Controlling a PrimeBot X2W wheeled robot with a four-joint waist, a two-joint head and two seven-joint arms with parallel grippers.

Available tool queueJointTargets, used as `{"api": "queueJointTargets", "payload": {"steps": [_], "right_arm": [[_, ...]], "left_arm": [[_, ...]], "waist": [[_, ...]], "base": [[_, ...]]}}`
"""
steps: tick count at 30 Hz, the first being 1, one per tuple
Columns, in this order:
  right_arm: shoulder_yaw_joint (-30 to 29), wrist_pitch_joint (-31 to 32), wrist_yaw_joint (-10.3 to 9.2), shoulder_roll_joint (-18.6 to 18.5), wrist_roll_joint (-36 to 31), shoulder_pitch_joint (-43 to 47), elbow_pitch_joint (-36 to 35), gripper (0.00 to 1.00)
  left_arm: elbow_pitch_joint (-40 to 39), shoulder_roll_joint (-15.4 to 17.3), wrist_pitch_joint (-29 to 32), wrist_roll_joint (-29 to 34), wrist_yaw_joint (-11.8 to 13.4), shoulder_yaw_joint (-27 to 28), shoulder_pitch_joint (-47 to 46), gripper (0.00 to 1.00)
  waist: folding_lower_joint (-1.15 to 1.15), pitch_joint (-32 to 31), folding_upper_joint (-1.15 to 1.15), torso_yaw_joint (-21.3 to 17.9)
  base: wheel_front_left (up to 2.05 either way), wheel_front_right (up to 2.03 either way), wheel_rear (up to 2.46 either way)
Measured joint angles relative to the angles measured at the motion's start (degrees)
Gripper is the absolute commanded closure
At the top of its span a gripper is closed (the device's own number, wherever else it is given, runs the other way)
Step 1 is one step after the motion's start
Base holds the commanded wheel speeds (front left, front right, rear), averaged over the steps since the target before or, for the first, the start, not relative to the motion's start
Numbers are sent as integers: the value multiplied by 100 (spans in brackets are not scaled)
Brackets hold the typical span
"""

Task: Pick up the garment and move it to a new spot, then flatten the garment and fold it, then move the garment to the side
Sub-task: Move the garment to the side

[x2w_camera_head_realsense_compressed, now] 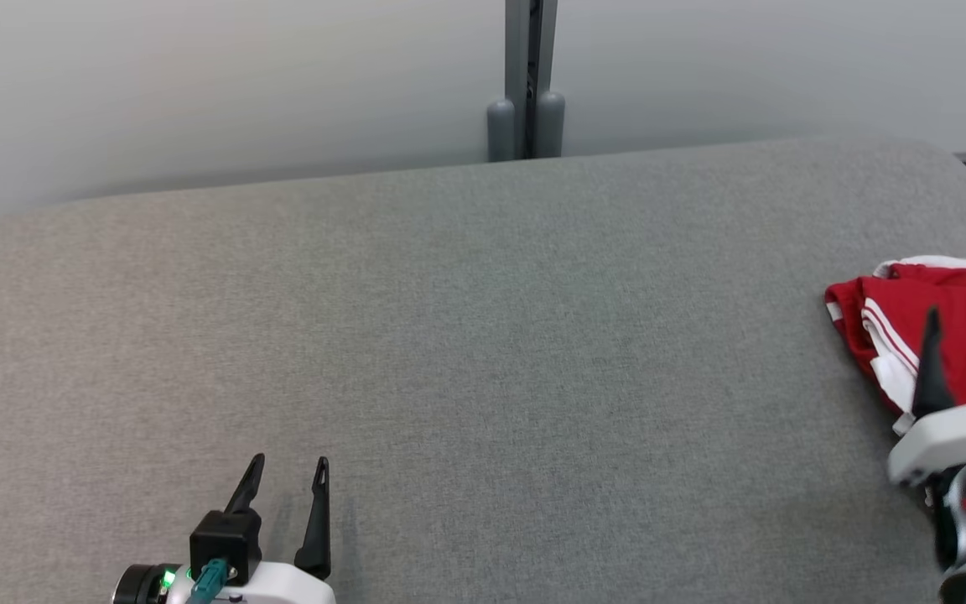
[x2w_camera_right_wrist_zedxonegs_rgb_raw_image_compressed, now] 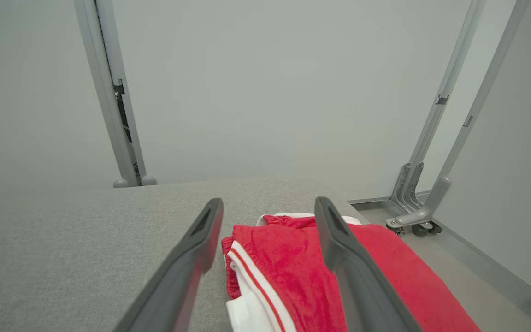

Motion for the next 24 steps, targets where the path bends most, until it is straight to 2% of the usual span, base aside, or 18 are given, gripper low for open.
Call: {"api": "queueJointTargets", "payload": {"steps": [4, 8, 17, 20, 24], "right_arm": [[753, 1, 0, 20, 613, 593, -96, 0], [1169, 1, 0, 21, 1194, 958, -131, 0], [1951, 1, 0, 16, 1478, 1280, -170, 0], [2043, 1, 0, 21, 1325, 1376, -134, 0], [2223, 1, 0, 24, 1437, 1467, -234, 0]], "left_arm": [[9, -1, 0, -15, 19, 19, 135, 0], [5, -2, 0, -19, 46, 100, 250, 0], [3, -3, 0, -31, 138, 323, 357, 0], [2, -1, 0, -26, 146, 441, 425, 0], [3, -1, 0, -63, 197, 568, 482, 0]], "waist": [[0, -201, 0, 110], [0, -361, 0, 219], [0, -607, 0, 365], [0, -694, 0, 393], [0, -795, 0, 415]], "base": [[0, 0, 0], [0, 0, 0], [0, 0, 0], [0, 0, 0], [0, 0, 0]]}}
